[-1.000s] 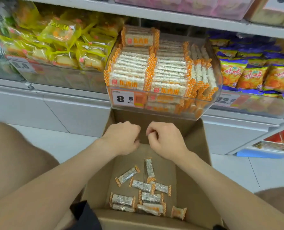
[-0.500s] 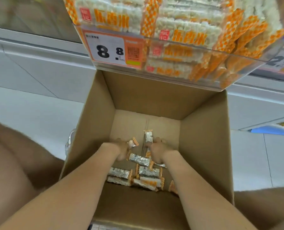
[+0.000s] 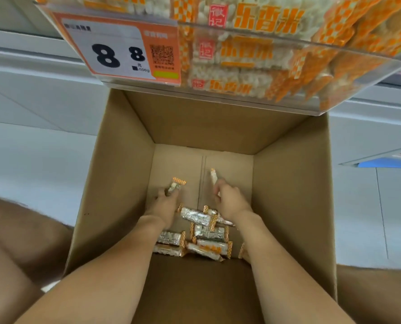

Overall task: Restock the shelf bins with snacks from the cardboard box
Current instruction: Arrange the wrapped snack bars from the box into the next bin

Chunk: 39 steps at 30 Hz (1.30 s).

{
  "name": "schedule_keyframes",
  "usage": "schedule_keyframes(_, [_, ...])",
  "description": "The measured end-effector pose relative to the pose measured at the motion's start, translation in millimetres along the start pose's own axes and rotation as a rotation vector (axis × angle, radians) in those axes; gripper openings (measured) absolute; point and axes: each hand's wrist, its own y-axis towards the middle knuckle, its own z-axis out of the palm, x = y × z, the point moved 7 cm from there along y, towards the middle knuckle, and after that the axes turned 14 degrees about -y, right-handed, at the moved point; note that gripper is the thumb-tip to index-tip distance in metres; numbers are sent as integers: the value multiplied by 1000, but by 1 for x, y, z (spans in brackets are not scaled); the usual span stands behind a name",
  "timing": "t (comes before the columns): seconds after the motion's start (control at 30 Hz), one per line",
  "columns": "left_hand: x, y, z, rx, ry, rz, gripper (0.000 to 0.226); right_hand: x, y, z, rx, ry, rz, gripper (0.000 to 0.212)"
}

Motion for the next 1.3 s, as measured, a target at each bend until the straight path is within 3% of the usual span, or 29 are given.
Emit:
schedule_keyframes(0.1, [-11, -10, -4, -113, -188, 48, 46, -5, -6, -13, -58, 229, 37, 21])
schedule_keyframes(0.2, [-30, -22, -20, -210, -365, 62, 41, -3, -15, -26, -53, 442, 33, 46])
schedule_keyframes(0.33, [-56, -36, -49, -213, -604, 82, 19, 4, -34, -52, -94, 588, 38, 19])
schedule_keyframes(0.5, [-80, -81, -88, -124, -815, 122, 18, 15, -68, -89, -87, 801, 159, 22])
schedule_keyframes(0.63, [-95, -124, -122, -69, -800, 157, 23, 37, -82, -124, -218, 700, 109, 38])
schedule_keyframes(0.73, [-108, -156, -155, -44, -718, 225, 22, 55, -94, -146, -289, 589, 22, 31])
schedule_keyframes(0.93, [-125, -219, -218, -110, -613, 347, 13, 107, -128, -178, -96, 165, -214, 29])
schedule_keyframes(1.0, [-128, -234, -227, -118, -614, 332, 18, 121, -148, -200, -113, 32, -242, 30])
schedule_keyframes(1.13, [-131, -259, -240, -155, -768, 309, 20, 141, -200, -253, -257, -136, -245, 31])
schedule_keyframes(1.2, [-131, -268, -246, -219, -823, 319, 20, 139, -224, -276, -413, -168, -200, 33])
schedule_keyframes(1.3, [-133, -282, -255, -319, -835, 340, 25, 125, -253, -289, -601, 34, -152, 30])
